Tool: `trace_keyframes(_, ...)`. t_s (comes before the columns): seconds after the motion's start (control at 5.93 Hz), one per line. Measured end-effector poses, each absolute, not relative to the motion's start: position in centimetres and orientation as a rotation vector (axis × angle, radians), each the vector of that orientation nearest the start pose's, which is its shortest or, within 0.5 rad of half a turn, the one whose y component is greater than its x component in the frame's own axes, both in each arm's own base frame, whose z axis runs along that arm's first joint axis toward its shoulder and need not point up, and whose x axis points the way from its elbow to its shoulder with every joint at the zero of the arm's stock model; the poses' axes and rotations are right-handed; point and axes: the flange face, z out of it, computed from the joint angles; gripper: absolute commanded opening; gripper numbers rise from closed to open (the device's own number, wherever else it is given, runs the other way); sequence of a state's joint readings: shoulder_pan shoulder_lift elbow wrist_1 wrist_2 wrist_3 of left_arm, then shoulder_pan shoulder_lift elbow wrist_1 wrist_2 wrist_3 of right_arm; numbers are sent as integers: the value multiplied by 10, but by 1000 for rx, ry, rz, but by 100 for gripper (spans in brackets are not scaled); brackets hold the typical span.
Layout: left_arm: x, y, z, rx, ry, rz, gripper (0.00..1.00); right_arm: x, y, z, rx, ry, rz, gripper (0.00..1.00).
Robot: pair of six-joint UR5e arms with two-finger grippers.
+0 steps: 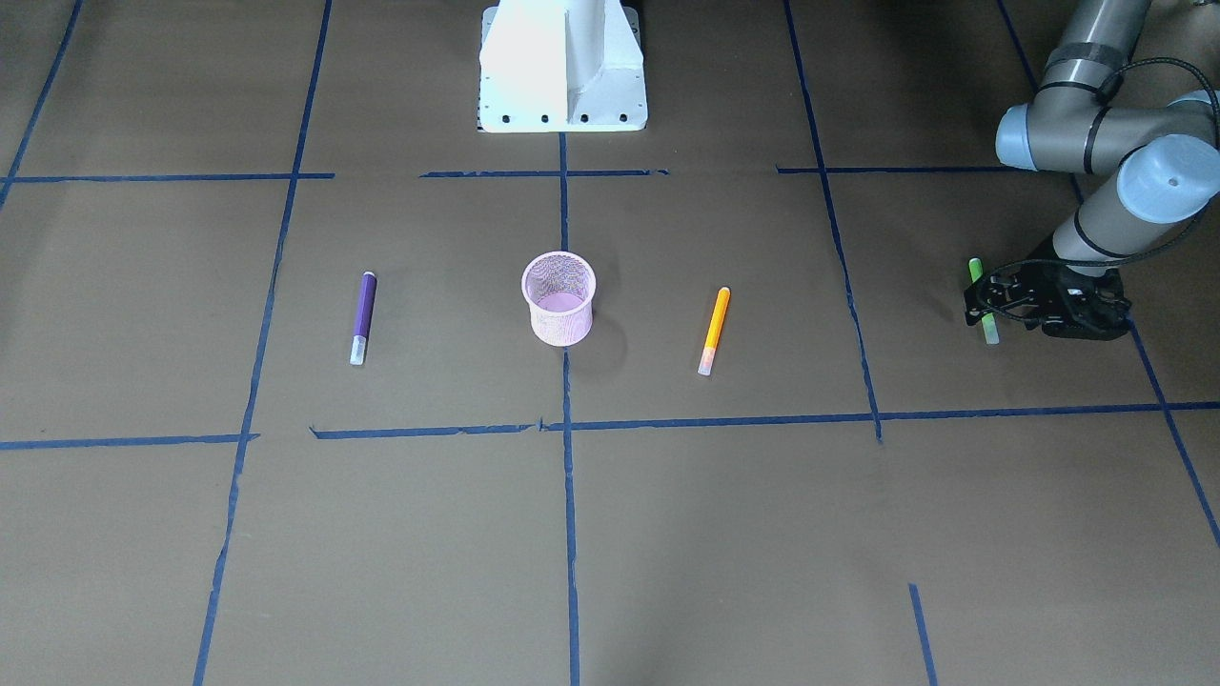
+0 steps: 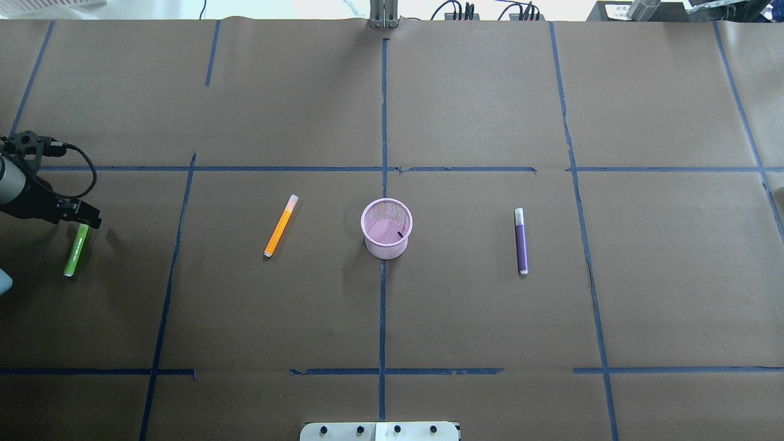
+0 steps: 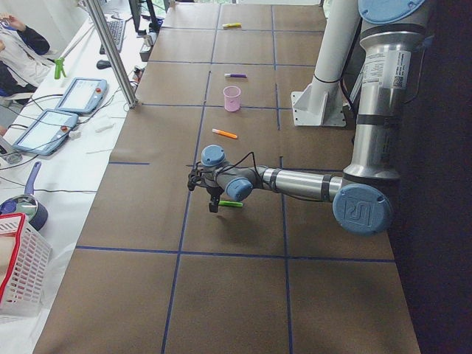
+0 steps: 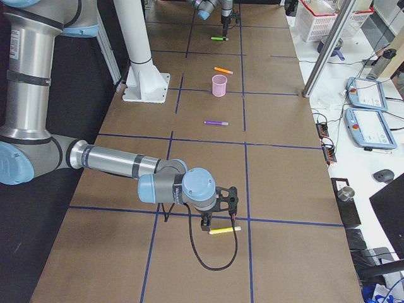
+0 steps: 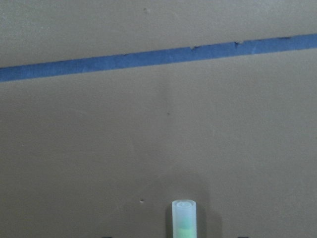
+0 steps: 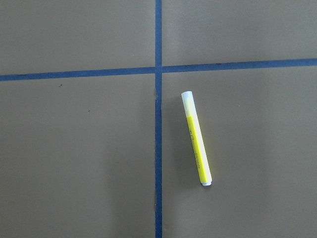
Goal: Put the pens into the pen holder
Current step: 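Close the left gripper on the green marker's cap end and lift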
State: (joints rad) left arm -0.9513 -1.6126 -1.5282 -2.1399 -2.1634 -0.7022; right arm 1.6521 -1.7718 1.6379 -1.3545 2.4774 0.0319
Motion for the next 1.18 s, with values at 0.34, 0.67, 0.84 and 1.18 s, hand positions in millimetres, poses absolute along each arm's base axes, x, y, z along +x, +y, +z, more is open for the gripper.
trace_keyframes(0.34,252,-482,602,82,795,95,85,88,-402,685,97,-904,69,100)
trace_keyframes(0.67,259,-478,602,75,795,109,72,88,-402,686,97,-904,69,100)
trace_keyframes(0.84,262,-476,603,71,794,115,68,88,-402,686,96,-904,70,100)
trace_keyframes(1.18,261,-473,606,68,792,119,38,88,-402,686,96,-904,70,100)
